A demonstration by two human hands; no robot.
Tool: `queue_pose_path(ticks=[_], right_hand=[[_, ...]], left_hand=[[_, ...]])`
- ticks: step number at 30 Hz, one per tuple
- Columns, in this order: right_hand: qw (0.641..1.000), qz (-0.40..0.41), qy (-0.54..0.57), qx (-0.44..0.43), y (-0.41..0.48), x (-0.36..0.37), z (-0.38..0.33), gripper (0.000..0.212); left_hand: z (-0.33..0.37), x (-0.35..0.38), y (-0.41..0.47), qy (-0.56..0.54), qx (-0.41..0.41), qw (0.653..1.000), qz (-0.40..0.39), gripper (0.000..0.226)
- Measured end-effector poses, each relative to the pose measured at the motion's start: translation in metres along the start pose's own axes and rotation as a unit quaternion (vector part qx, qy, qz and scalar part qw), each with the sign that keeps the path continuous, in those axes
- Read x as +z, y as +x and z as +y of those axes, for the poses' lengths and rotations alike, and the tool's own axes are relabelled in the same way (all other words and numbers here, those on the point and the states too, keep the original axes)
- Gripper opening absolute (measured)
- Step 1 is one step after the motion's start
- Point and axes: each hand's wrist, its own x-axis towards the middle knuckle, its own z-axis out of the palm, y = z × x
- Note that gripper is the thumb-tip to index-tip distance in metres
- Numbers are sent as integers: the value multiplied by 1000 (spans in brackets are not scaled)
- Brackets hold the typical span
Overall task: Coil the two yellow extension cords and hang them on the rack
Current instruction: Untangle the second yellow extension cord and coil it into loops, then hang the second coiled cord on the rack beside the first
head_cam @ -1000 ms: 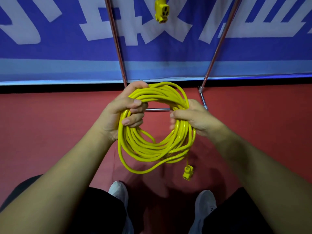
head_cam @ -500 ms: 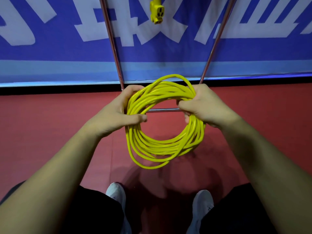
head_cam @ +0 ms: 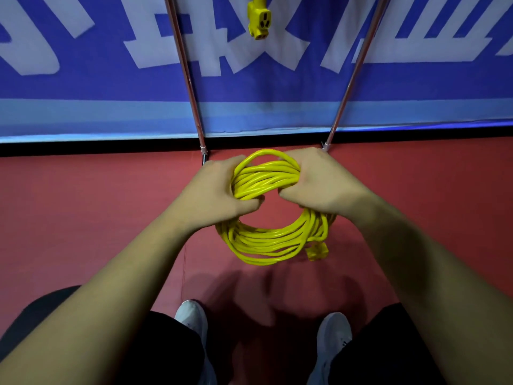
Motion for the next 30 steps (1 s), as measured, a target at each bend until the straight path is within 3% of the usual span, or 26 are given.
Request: queue_pose_path(ticks=[4,9,14,16,21,24,30], right_hand=[[996,26,89,18,-4,-8,1,15],[972,-17,227,55,-11,-23,16,16],[949,-8,308,59,-20,-30,11,24],[939,11,339,55,-21,-36,2,36],[888,-5,455,60,-20,-65,-20,38],[885,46,462,36,-18,-90,-29,36],[914,195,353,-29,-2,-168,-51,26]], left_hand=[[17,-4,5,-172,-58,983,-28,23],[34,-13,11,-318,-71,945,23,19],[54,-32,19,-336,-56,940,25,19],[64,-41,25,-367,-46,928,34,17],[92,-63,41,-373,-25,926,57,15],[107,-78,55,-381,-28,919,92,9],[141,-122,102,-246,26,967,51,12]])
